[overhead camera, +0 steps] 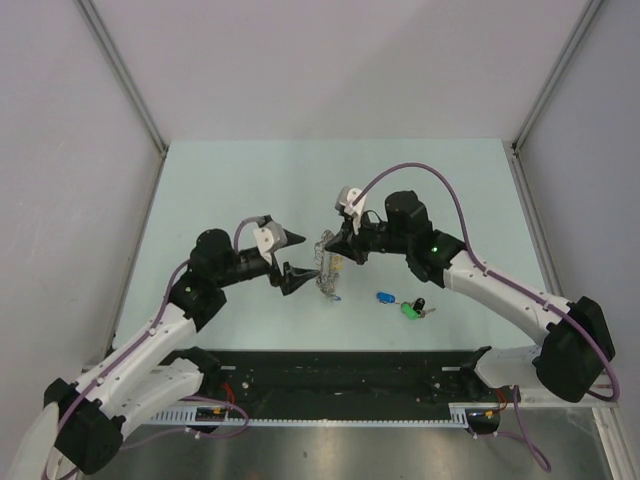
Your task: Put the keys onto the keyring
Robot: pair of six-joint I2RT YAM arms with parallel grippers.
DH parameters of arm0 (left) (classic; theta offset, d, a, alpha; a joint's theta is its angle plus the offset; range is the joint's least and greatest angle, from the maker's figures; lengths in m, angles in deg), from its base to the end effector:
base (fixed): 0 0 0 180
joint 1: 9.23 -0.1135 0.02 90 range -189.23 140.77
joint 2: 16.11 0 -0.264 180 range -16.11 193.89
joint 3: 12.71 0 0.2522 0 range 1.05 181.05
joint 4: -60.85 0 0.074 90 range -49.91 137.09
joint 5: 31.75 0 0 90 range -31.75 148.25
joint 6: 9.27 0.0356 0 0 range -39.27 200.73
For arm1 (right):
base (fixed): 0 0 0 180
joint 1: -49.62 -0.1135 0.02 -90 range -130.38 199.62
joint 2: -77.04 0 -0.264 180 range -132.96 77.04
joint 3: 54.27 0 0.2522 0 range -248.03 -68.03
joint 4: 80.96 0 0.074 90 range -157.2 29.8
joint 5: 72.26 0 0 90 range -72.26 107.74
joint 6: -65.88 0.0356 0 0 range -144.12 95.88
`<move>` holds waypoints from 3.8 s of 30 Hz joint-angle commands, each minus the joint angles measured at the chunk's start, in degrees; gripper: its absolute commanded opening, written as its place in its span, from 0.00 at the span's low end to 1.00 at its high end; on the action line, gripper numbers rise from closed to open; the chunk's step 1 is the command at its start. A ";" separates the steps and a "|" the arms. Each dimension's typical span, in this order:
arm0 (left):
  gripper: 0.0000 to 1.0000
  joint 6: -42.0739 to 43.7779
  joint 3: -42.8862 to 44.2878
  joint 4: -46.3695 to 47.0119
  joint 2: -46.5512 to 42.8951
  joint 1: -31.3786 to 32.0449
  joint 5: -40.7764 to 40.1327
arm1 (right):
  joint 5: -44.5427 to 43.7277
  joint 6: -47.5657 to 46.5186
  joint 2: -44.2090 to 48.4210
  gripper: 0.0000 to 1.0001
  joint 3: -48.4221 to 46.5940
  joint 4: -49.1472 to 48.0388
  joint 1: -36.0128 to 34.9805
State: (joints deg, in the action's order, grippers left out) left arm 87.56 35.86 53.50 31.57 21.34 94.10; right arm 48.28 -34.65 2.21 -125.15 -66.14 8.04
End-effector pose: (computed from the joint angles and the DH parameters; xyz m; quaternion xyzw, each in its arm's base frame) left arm 0.1587 -0.1180 0.3010 0.4217 0.6064 -0.3550 0.5730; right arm 0.2136 0.2137 0.3173 -0.4823 0.6372 0.3567 0.4840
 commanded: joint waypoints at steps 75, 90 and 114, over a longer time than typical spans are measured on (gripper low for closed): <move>0.68 6.70 12.21 -17.05 12.97 2.04 -3.50 | 6.81 -4.42 9.17 0.00 4.04 -3.78 1.07; 0.71 8.46 7.74 -9.50 3.05 1.51 1.13 | 7.16 -5.30 8.21 0.00 3.95 -3.70 1.07; 0.17 -1.38 7.99 -0.70 8.82 0.90 12.13 | 7.86 -6.09 7.06 0.00 3.95 -3.96 -0.60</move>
State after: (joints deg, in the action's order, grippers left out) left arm 88.02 42.04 52.10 38.41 22.72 102.45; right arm 54.95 -40.29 9.08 -120.02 -65.74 7.78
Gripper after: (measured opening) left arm 0.225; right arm 0.008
